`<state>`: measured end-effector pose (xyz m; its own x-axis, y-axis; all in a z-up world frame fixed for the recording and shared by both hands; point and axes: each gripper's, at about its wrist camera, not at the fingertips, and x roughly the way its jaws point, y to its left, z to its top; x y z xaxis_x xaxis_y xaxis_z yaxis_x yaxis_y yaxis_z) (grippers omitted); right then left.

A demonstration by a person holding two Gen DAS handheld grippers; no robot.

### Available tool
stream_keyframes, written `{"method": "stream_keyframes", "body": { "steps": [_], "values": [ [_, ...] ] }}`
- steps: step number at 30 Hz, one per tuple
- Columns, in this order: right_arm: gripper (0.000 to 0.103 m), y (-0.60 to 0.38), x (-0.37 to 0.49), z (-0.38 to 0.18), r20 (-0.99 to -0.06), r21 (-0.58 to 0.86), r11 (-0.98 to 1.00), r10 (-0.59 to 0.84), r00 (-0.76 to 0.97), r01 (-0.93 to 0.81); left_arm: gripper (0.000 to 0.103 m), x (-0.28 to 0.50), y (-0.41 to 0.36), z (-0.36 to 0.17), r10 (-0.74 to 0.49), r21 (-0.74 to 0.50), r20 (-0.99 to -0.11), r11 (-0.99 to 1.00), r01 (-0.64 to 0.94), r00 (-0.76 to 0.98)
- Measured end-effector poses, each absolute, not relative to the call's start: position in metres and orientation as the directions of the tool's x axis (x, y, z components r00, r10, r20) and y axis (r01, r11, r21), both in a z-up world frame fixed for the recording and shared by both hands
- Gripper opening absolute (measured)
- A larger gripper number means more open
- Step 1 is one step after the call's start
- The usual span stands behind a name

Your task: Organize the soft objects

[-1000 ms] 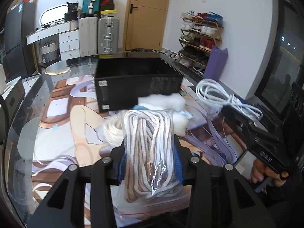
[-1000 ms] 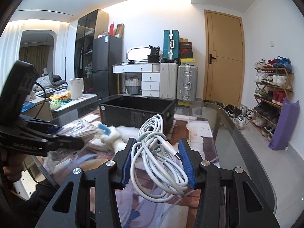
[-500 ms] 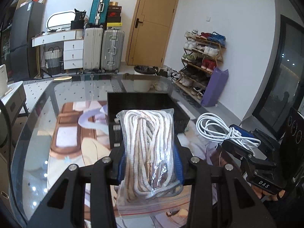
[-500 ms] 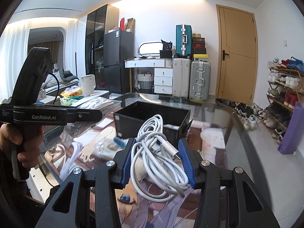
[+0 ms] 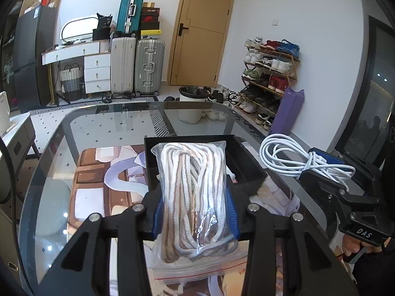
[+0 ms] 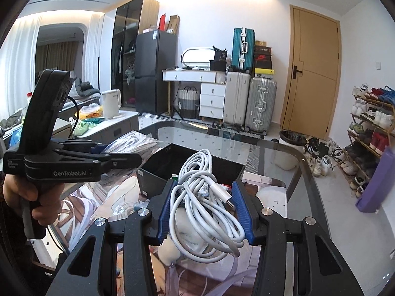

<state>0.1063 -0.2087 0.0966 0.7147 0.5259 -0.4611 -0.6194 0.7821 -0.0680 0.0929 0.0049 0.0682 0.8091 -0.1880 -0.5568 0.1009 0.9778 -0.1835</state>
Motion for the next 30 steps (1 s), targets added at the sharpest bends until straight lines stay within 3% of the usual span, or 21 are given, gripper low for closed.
{"method": "stream_keyframes", "body": {
  "steps": [9,30],
  "values": [
    [0.046,-0.191,0.14,0.097,-0.481,-0.083,0.774,0.52,0.706,-0.628,0.04,0.121,0.015,0.06,-0.195,-0.228,-0.574,0.971,0.073,0.795],
    [0.046,-0.159,0.215,0.063,-0.581,-0.111,0.75,0.483,0.655,-0.652,0.04,0.179,0.01,0.04,-0.191,-0.2,-0.666,0.977,0.074,0.721]
  ]
}}
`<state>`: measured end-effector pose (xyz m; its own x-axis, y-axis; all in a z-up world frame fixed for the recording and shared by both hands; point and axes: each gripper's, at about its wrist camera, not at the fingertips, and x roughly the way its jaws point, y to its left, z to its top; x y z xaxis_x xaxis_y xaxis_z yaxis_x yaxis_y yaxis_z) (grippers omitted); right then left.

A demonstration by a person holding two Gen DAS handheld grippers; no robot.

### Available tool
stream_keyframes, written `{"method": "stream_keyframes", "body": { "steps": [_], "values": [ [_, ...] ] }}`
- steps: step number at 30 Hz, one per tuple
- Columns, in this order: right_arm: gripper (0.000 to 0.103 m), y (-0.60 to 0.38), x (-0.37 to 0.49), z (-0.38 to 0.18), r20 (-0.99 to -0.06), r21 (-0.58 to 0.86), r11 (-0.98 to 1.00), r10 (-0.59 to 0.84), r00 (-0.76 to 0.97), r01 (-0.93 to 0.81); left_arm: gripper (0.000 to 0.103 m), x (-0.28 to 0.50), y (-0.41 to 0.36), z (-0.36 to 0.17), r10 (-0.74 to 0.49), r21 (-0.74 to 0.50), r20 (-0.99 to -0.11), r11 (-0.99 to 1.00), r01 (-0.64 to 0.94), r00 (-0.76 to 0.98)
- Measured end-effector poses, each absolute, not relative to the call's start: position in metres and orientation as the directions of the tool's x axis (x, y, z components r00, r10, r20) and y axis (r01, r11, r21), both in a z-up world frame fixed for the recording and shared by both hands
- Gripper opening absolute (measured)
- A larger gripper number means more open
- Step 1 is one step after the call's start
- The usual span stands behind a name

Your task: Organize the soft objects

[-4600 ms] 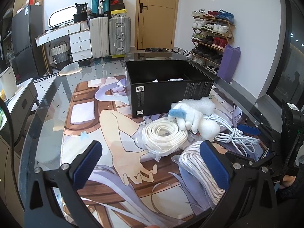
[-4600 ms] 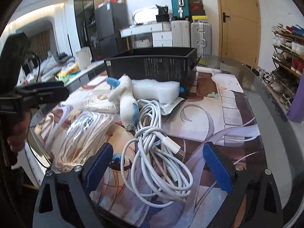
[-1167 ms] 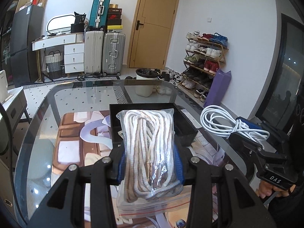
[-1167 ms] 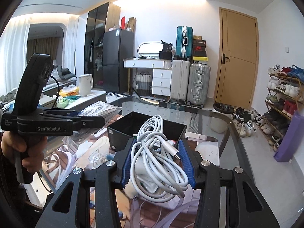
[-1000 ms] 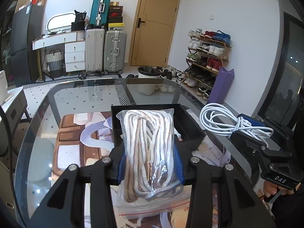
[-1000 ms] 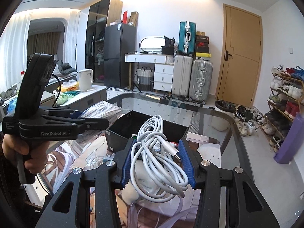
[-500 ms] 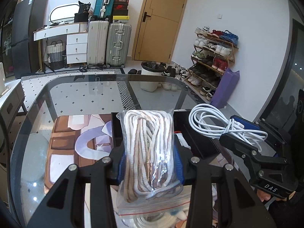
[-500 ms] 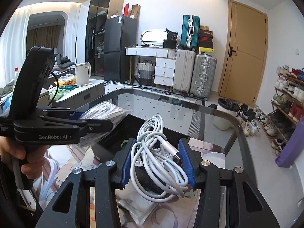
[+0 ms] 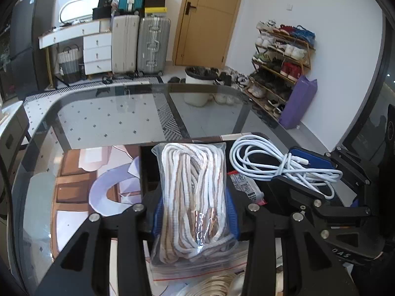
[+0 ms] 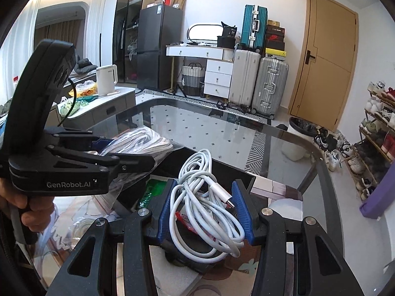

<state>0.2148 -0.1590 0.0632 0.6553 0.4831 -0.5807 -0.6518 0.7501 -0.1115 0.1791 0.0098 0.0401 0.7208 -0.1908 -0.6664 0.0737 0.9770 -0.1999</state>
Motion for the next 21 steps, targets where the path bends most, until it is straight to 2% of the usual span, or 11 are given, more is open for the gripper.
{"method": "stream_keyframes", "body": {
  "steps": [13,18,21],
  "values": [
    [0.047,-0.151,0.232,0.044,-0.617,-0.105,0.732,0.483,0.621,-0.673,0.041,0.193,0.004,0.032,-0.153,-0.138,-0.702,0.987,0.078,0.695],
    [0.047,-0.144,0.234,0.038,-0.623,-0.155,0.711,0.468,0.626,-0.686,0.042,0.198,0.004,0.031,-0.206,-0.165,-0.703,0.978,0.126,0.68],
    [0.059,-0.145,0.23,0.039,-0.597,-0.182,0.718,0.462,0.656,-0.672,0.043,0.2,-0.001,0.028,-0.207,-0.158,-0.705,0.978,0.135,0.678]
  ]
}}
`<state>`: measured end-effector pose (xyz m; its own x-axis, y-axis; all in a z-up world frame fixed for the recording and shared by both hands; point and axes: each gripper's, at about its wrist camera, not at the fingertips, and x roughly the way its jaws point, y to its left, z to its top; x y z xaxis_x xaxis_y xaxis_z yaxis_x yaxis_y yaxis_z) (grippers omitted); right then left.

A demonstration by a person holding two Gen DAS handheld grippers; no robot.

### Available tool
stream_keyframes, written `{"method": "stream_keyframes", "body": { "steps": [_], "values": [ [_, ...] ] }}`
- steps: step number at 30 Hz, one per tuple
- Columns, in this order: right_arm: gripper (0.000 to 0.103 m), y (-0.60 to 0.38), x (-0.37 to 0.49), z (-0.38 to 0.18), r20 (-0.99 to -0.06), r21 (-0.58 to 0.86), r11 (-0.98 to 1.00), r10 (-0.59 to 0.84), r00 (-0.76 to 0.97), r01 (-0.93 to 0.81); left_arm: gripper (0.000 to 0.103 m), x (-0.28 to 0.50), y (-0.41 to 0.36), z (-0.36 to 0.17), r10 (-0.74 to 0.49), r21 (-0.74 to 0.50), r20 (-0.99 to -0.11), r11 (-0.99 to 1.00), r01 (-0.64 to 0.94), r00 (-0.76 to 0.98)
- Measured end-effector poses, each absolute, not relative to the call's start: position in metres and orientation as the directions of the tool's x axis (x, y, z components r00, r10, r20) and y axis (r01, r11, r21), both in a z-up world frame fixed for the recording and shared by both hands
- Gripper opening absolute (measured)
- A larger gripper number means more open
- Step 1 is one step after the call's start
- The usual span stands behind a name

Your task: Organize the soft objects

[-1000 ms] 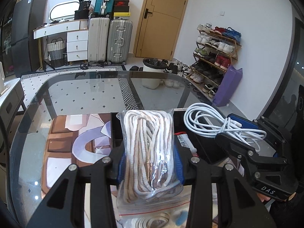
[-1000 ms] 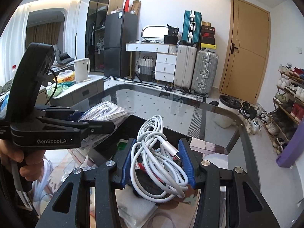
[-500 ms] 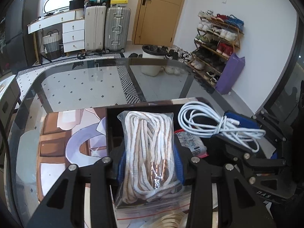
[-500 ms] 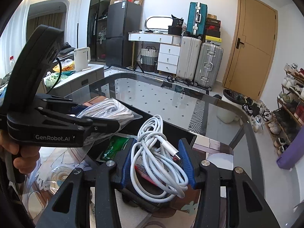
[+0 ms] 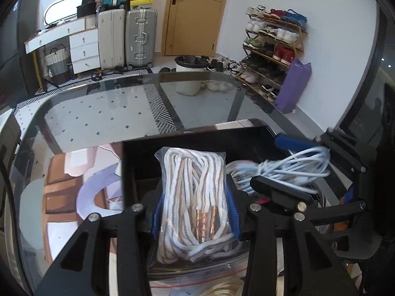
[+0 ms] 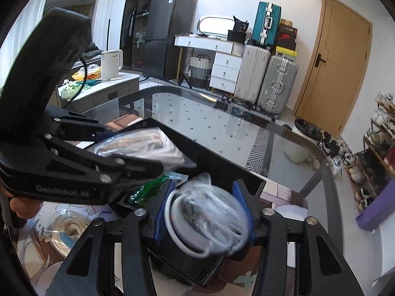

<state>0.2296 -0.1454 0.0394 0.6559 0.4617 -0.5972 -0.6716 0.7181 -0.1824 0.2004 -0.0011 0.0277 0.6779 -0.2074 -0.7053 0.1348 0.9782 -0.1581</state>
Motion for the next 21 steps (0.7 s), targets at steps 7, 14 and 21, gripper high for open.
{"method": "stream_keyframes", "body": {
  "steps": [7,14,21],
  "values": [
    [0.097,-0.162,0.209,0.044,-0.53,-0.268,0.761,0.396,0.75,-0.591,0.057,0.199,-0.012,0.027,-0.17,-0.102,-0.709,0.985,0.138,0.685],
    [0.102,-0.193,0.197,0.053,-0.539,-0.14,0.802,0.43,0.724,-0.58,0.064,0.184,-0.013,0.024,-0.077,-0.054,-0.733,0.997,0.055,0.676],
    [0.102,-0.221,0.182,0.063,-0.53,-0.024,0.817,0.478,0.7,-0.576,0.103,0.156,-0.005,0.034,-0.11,-0.091,-0.667,0.994,0.066,0.737]
  ]
}}
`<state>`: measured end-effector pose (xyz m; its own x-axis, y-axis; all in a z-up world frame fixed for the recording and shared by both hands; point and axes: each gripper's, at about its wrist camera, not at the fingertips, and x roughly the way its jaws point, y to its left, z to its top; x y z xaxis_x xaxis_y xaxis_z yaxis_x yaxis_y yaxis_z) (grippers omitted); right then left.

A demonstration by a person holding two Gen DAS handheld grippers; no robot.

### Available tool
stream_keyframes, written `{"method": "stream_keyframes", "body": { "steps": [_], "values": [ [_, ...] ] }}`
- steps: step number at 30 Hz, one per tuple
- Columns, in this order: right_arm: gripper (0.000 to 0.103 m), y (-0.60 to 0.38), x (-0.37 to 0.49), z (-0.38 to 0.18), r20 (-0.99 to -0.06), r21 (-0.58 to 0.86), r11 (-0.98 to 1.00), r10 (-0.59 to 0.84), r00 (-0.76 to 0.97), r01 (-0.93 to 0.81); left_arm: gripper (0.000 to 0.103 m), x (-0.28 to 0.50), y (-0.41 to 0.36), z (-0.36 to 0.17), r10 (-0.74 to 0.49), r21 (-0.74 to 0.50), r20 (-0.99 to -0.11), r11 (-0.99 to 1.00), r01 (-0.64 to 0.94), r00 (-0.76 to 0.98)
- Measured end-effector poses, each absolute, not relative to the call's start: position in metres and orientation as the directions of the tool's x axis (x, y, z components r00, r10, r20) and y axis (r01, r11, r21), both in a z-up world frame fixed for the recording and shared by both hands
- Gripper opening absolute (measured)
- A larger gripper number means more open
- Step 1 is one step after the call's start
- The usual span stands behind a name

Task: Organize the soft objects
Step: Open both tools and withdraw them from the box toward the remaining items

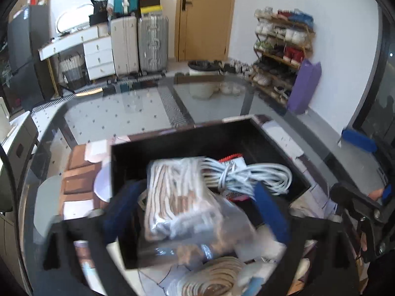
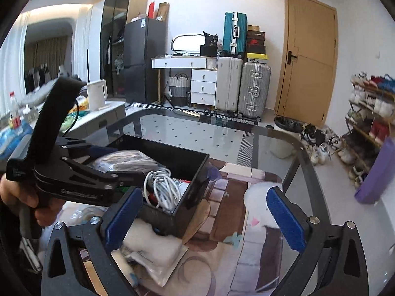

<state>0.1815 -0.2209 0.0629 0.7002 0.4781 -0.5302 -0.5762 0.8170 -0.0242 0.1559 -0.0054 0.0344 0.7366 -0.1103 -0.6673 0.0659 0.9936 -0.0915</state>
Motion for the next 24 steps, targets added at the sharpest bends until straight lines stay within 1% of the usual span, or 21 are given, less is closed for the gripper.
{"method": "stream_keyframes", "body": {
  "steps": [2,6,10,13,15,18,24],
  "values": [
    [0.102,-0.226,0.175,0.059,-0.548,0.012,0.817,0.487,0.68,-0.576,0.103,0.147,-0.001,0.04,-0.114,-0.107,-0.643,0.993,0.058,0.757],
    [0.102,-0.234,0.165,0.054,-0.559,0.037,0.824,0.486,0.672,-0.565,0.103,0.13,0.015,0.046,-0.113,-0.138,-0.623,0.99,0.034,0.774],
    [0.102,-0.234,0.162,0.051,-0.584,0.075,0.821,0.496,0.642,-0.566,0.103,0.107,0.021,0.049,-0.082,-0.126,-0.59,0.992,0.01,0.803],
    [0.103,-0.23,0.155,0.051,-0.585,0.067,0.814,0.501,0.638,-0.577,0.103,0.09,0.023,0.048,-0.059,-0.11,-0.561,0.994,-0.004,0.826],
    [0.102,-0.226,0.15,0.053,-0.589,0.047,0.806,0.499,0.635,-0.589,0.103,0.083,0.023,0.048,-0.038,-0.092,-0.56,0.996,-0.016,0.827],
    [0.103,-0.222,0.148,0.052,-0.592,0.042,0.798,0.505,0.629,-0.601,0.103,0.072,0.024,0.046,-0.038,-0.083,-0.558,0.997,-0.01,0.829],
    [0.103,-0.212,0.143,0.044,-0.622,0.038,0.78,0.508,0.596,-0.624,0.103,0.065,0.033,0.046,-0.065,-0.121,-0.559,0.993,-0.003,0.827]
  ]
}}
